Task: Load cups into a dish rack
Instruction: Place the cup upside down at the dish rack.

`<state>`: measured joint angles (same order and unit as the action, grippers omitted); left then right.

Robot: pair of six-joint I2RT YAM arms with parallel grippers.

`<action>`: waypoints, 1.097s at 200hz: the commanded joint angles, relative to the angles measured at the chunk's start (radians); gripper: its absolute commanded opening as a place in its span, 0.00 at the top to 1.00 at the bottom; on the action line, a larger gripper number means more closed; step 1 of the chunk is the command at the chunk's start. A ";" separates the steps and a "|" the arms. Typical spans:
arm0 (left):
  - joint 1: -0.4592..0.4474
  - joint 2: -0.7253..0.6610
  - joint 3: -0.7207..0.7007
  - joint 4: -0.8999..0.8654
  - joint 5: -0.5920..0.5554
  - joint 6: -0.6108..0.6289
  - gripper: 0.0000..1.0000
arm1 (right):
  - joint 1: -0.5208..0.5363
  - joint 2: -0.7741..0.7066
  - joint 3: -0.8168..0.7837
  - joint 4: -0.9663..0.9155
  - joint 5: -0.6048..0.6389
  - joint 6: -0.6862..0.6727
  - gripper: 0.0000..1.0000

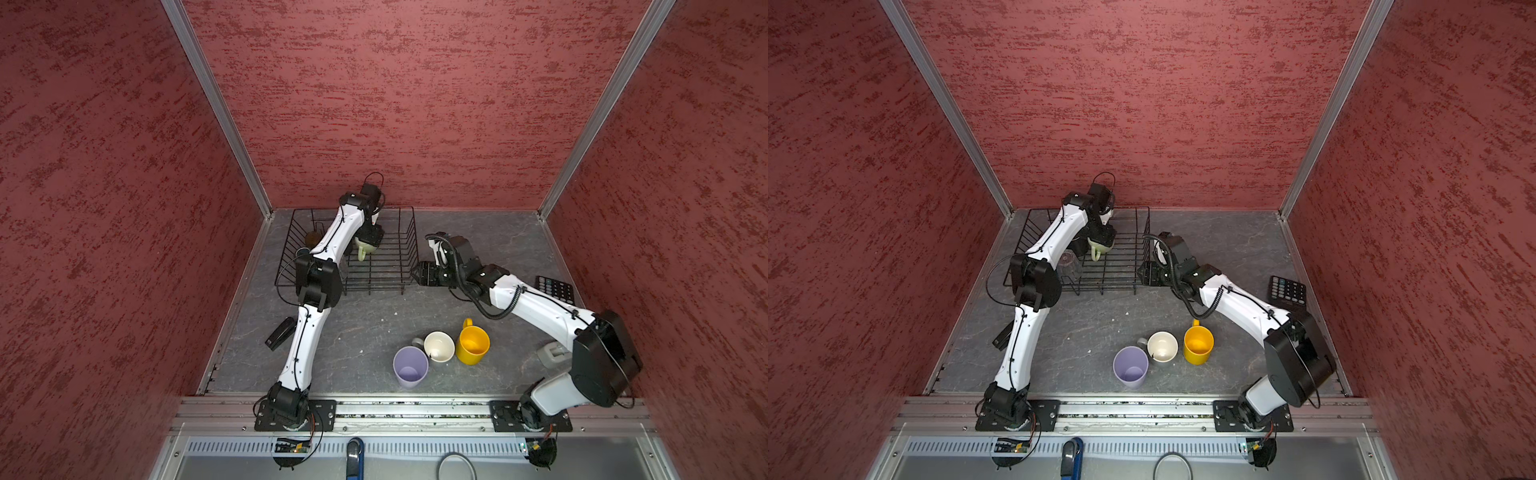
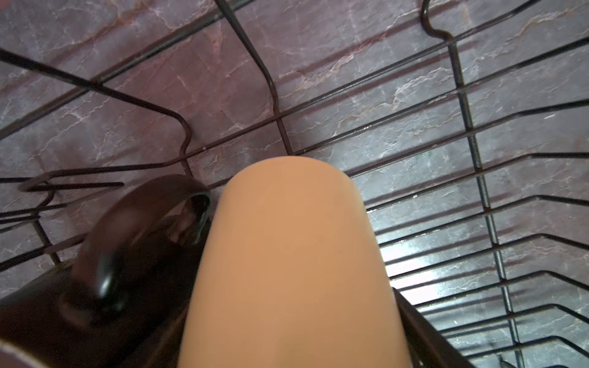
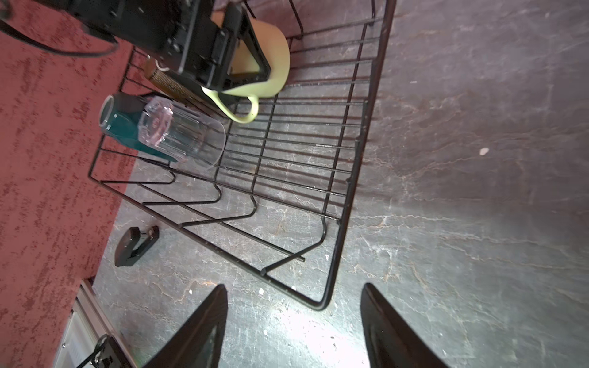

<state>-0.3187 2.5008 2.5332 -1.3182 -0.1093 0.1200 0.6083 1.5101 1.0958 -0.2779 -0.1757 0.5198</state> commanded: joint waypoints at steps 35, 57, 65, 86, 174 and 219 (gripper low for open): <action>0.015 0.014 0.022 -0.031 0.043 -0.029 0.59 | -0.001 -0.105 -0.029 -0.032 0.054 0.019 0.28; 0.017 0.007 0.023 -0.030 0.071 -0.029 0.47 | -0.005 -0.130 -0.041 -0.045 0.070 0.018 0.27; 0.017 0.005 0.022 -0.030 0.073 -0.032 0.44 | -0.006 -0.141 -0.046 -0.049 0.080 0.014 0.26; 0.016 0.001 0.021 -0.032 0.078 -0.031 0.32 | -0.013 -0.163 -0.061 -0.064 0.094 0.012 0.25; 0.017 -0.013 0.022 -0.031 0.082 -0.035 0.13 | -0.039 -0.244 -0.085 -0.142 0.144 -0.009 0.23; 0.018 -0.020 0.020 -0.023 0.072 -0.035 0.04 | -0.060 -0.273 -0.093 -0.174 0.153 -0.017 0.22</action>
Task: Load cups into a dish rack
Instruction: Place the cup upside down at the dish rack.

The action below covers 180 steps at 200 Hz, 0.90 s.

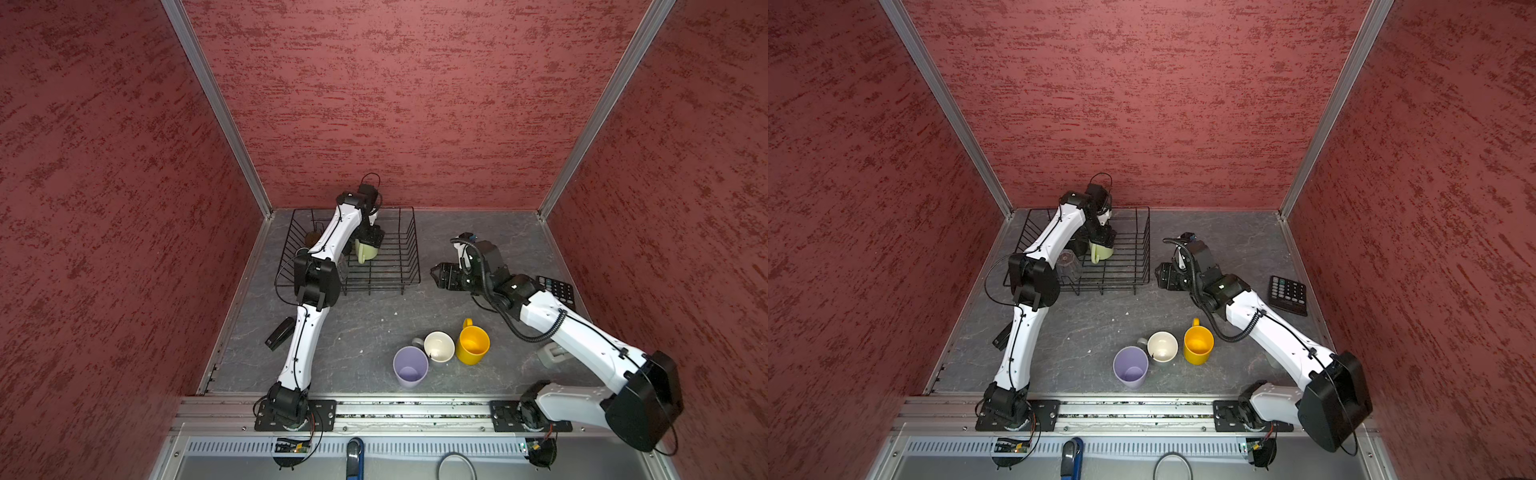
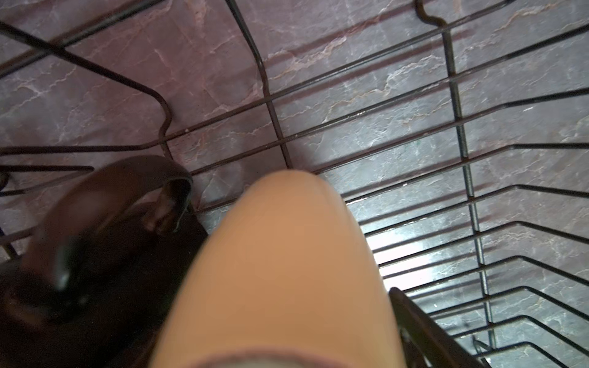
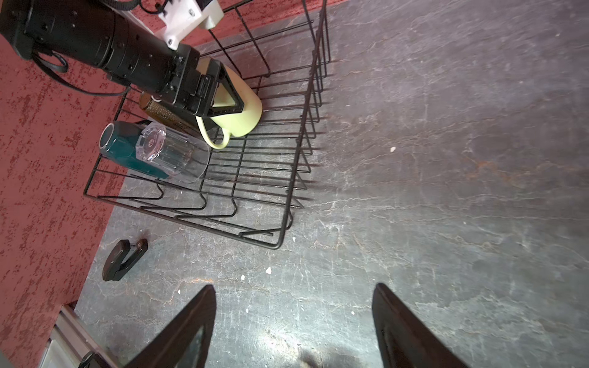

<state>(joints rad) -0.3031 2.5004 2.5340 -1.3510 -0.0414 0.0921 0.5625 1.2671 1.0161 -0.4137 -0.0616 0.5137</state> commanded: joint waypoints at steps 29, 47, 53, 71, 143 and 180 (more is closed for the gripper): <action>0.003 -0.036 0.016 0.013 -0.001 -0.012 0.00 | -0.025 -0.054 -0.013 -0.092 0.055 -0.012 0.22; 0.002 -0.068 0.015 0.016 0.002 -0.017 0.00 | -0.030 -0.085 -0.021 -0.165 0.085 -0.014 0.23; -0.001 -0.085 0.014 0.018 0.006 -0.020 0.00 | -0.032 -0.100 -0.025 -0.196 0.100 -0.011 0.23; -0.007 -0.148 0.015 0.027 0.005 -0.023 0.00 | -0.033 -0.153 -0.041 -0.294 0.143 0.006 0.25; -0.116 -0.710 -0.432 0.477 -0.171 -0.016 0.00 | -0.033 -0.300 -0.135 -0.527 0.202 0.106 0.38; -0.112 -1.073 -0.947 0.915 -0.047 -0.023 0.00 | -0.033 -0.369 -0.165 -0.624 0.191 0.144 0.44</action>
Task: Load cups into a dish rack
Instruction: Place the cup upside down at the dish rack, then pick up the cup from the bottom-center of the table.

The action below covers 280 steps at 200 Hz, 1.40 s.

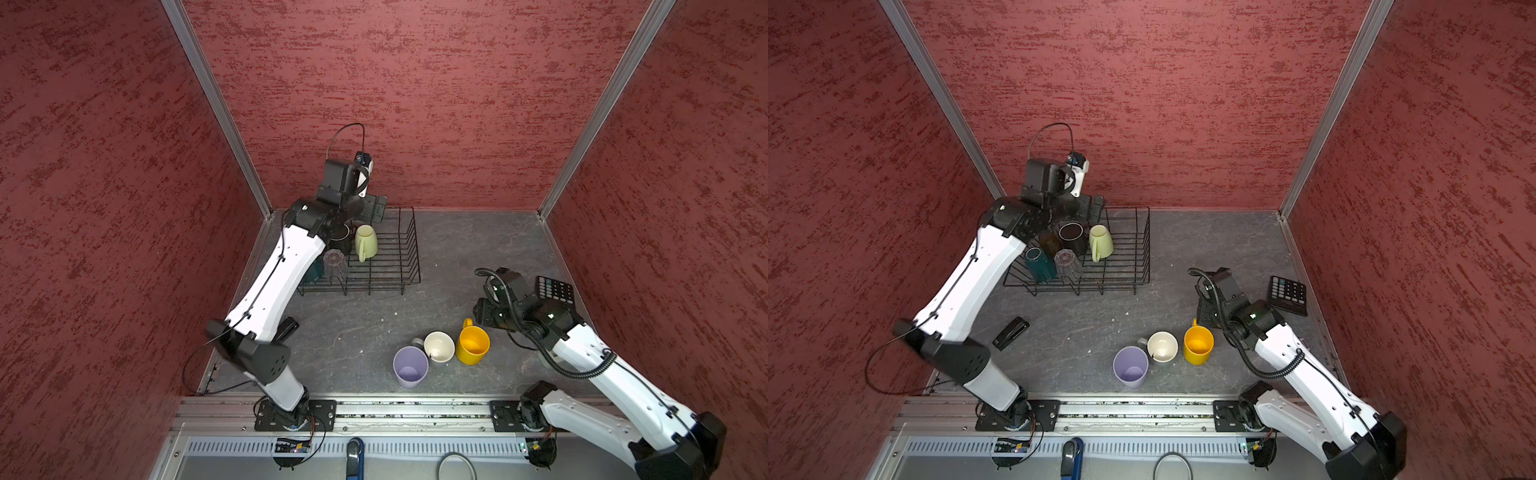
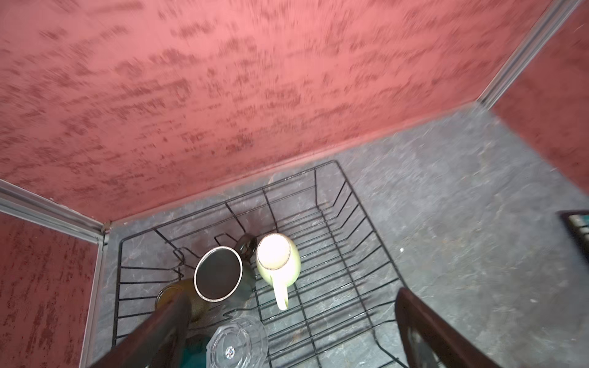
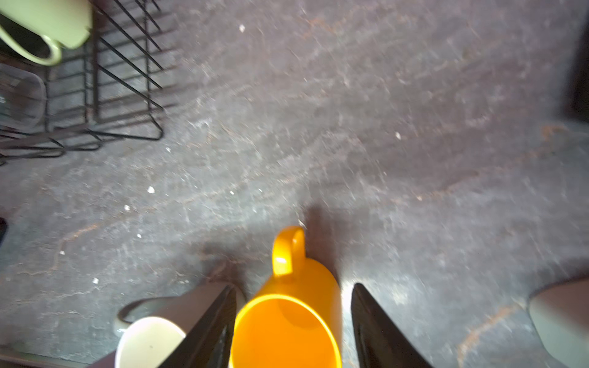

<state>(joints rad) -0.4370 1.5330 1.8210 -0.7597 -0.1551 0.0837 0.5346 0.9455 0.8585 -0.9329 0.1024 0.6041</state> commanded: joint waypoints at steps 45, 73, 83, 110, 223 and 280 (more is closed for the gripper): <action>0.123 -0.329 -0.494 0.428 0.241 -0.127 0.00 | -0.004 -0.105 -0.029 -0.227 0.023 0.083 0.49; 0.256 -0.406 -0.631 0.540 0.415 -0.236 0.00 | -0.003 -0.107 -0.062 -0.230 -0.003 0.087 0.52; 0.294 -0.413 -0.658 0.571 0.457 -0.274 0.00 | -0.002 -0.102 -0.076 -0.215 -0.015 0.088 0.54; 0.330 -0.410 -0.700 0.609 0.512 -0.294 0.00 | 0.001 -0.078 -0.094 -0.170 -0.038 0.091 0.59; 0.404 -0.455 -0.756 0.655 0.604 -0.349 0.00 | 0.030 0.047 -0.177 0.022 -0.060 0.130 0.66; 0.419 -0.479 -0.774 0.671 0.619 -0.356 0.00 | 0.038 0.116 -0.176 0.075 -0.015 0.141 0.79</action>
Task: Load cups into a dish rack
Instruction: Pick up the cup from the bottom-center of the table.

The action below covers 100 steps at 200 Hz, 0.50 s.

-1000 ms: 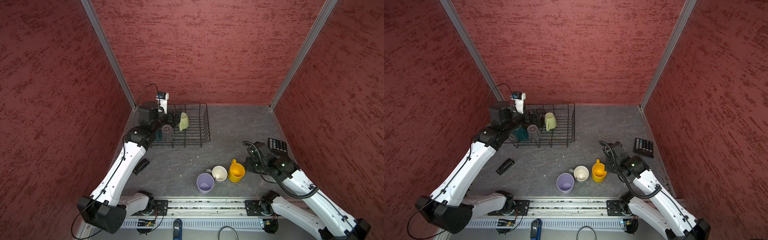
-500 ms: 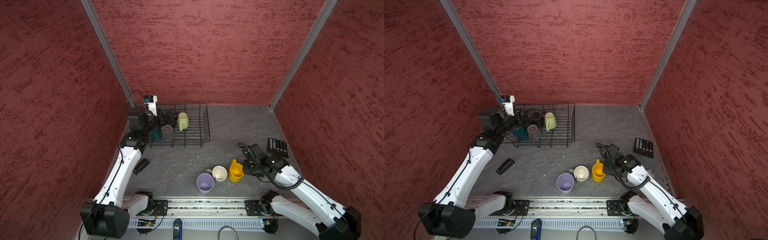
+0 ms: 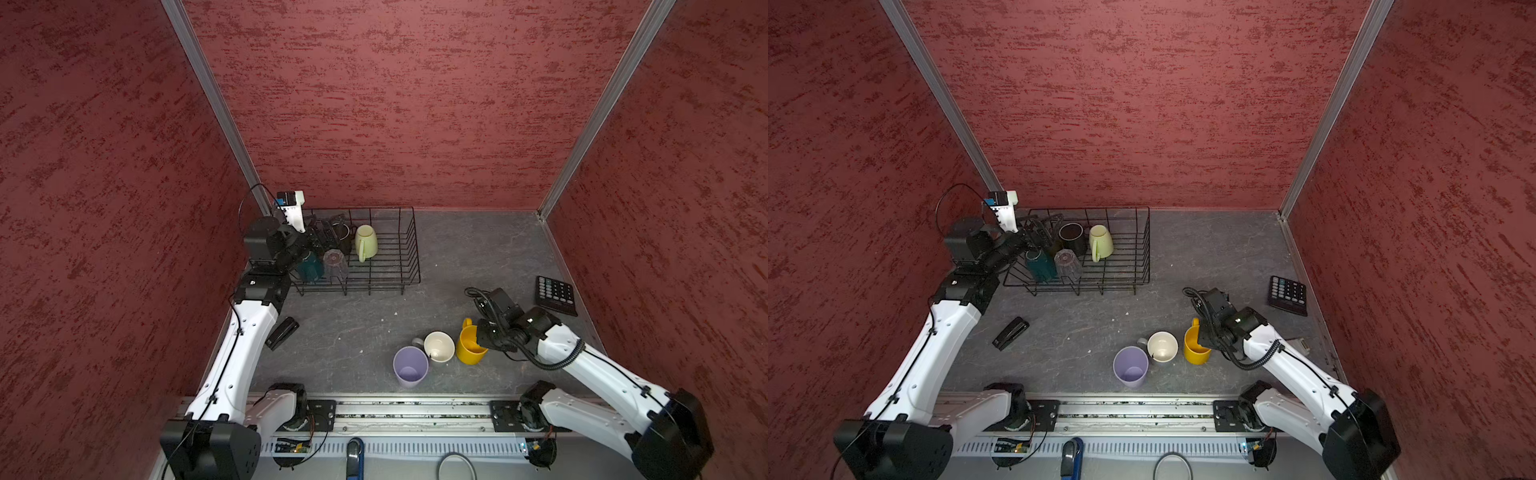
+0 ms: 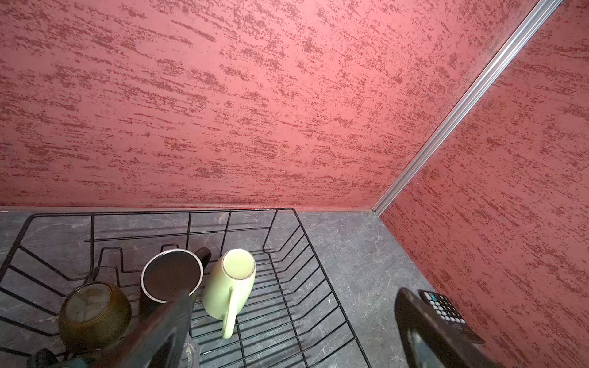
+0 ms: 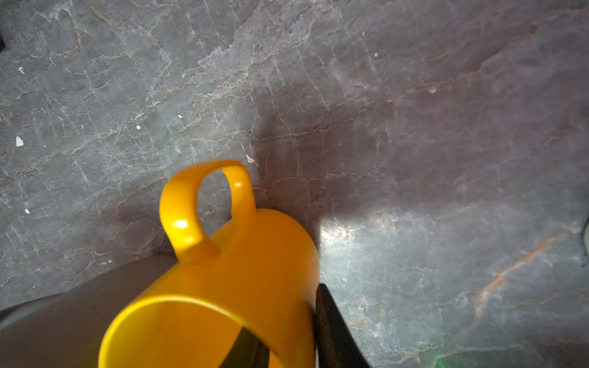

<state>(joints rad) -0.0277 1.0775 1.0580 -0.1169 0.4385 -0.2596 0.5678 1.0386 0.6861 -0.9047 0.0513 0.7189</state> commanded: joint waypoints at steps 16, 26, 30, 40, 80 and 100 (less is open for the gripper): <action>0.014 -0.027 -0.012 0.029 0.032 -0.012 0.00 | 0.007 0.042 -0.004 0.053 0.048 0.026 0.85; 0.015 -0.031 -0.015 0.032 0.035 -0.012 0.00 | 0.007 0.052 -0.001 0.050 0.061 0.024 0.87; 0.017 -0.033 -0.016 0.032 0.035 -0.015 0.00 | 0.007 0.055 -0.001 0.049 0.066 0.022 0.88; 0.020 -0.036 -0.020 0.036 0.037 -0.015 0.00 | 0.007 0.060 0.005 0.044 0.083 0.021 0.92; 0.032 -0.039 -0.032 0.056 0.052 -0.031 0.00 | 0.007 0.091 0.065 0.013 0.136 0.011 1.00; 0.033 -0.044 -0.039 0.068 0.061 -0.037 0.00 | 0.007 0.088 0.101 0.004 0.165 0.000 1.00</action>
<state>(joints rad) -0.0051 1.0519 1.0367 -0.0883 0.4740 -0.2825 0.5735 1.1294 0.7261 -0.8909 0.1184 0.7208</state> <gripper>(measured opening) 0.996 0.112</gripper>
